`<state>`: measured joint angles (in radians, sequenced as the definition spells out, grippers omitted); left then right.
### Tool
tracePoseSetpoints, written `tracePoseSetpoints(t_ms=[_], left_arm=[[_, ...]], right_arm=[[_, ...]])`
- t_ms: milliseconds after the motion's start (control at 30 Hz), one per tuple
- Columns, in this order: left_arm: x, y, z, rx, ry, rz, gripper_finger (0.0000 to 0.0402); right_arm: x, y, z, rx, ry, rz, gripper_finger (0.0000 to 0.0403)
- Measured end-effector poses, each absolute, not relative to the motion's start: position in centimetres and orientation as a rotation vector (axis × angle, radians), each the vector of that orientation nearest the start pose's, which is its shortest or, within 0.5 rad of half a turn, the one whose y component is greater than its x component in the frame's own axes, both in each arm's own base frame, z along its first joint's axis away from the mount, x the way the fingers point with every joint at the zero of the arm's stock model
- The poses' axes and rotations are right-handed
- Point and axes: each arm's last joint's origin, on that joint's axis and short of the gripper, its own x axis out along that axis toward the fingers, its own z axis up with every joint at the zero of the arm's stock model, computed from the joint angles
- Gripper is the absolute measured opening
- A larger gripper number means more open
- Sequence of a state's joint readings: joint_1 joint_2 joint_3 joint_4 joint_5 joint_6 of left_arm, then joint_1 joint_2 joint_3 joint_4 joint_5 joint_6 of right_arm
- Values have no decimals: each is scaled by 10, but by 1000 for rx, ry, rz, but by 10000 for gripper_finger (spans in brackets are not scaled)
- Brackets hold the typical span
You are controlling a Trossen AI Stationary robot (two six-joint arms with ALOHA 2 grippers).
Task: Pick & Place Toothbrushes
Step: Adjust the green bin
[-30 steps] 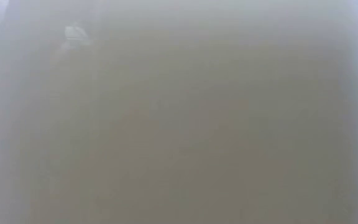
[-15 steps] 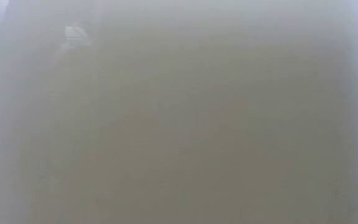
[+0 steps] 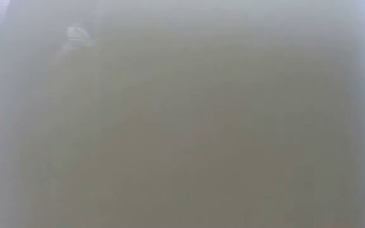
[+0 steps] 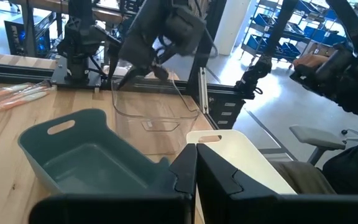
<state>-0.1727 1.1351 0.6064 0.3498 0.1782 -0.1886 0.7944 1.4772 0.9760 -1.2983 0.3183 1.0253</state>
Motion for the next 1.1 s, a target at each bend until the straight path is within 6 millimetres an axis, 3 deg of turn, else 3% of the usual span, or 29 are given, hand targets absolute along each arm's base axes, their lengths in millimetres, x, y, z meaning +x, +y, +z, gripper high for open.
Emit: tracePoseSetpoints(t_ms=[167,400,500,667,800,967,1100], left_arm=[[250,-48,247,-179,200,-288,2],[285,-52,219,-177,243,-277,1],[301,-55,216,-176,255,-274,1],[328,-60,205,-182,291,-220,1],[348,-68,191,-195,339,-205,1],[363,-70,185,-176,452,-136,1],[362,-68,182,-169,550,-38,1]], right_arm=[[153,141,229,-23,1309,-417,102],[155,126,263,99,939,-394,99],[157,121,278,77,779,-356,78],[164,116,305,-43,489,-372,9],[173,111,326,-54,274,-498,6],[182,110,340,-92,189,-547,3],[185,112,337,-127,203,-550,2]])
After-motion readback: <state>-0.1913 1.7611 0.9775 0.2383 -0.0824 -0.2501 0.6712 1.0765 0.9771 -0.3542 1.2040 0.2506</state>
